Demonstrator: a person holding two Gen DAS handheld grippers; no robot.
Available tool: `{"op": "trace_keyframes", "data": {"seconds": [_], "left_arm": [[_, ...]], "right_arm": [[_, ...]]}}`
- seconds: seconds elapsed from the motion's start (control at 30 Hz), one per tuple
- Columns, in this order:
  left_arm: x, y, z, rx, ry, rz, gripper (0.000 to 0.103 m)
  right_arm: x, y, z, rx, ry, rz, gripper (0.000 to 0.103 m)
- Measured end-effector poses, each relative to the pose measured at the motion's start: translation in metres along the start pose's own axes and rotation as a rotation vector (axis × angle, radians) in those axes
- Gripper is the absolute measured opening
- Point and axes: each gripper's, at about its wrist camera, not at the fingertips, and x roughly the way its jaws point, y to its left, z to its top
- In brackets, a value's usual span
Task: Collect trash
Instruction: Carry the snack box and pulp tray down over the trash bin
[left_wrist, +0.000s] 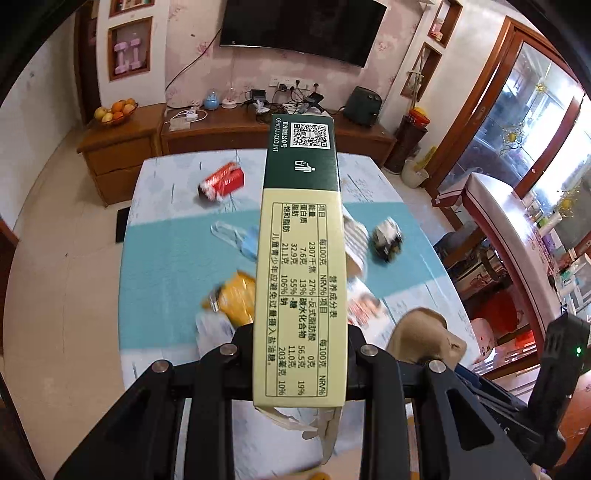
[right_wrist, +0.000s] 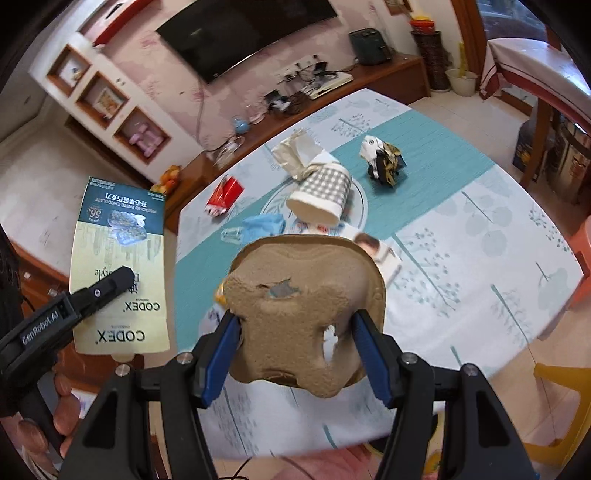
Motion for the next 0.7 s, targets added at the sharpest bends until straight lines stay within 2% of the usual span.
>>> {"op": "trace_keyframes", "data": {"seconds": [0.2,0.37,0.57,0.7], "left_arm": [[-0.021,-0.049,-0.081,-0.028,0.023,0.026,0.026],[-0.023,-0.088,-0.141,-0.025,0.089,0.028,0.026],[-0.02,-0.122,-0.192,0.021,0.166,0.026,0.026],[-0.011,-0.134,-0.215,0.057,0.208,0.032,0.026]], "right_arm": [[-0.035,-0.044,-0.043,-0.056,0.043,0.022,0.063],[-0.053,-0.076,-0.078,-0.079,0.091,0.016,0.063],[-0.054,-0.114,-0.117,-0.025,0.158,0.01,0.063],[-0.046,-0.138,-0.141,0.023,0.195,-0.001,0.063]]}}
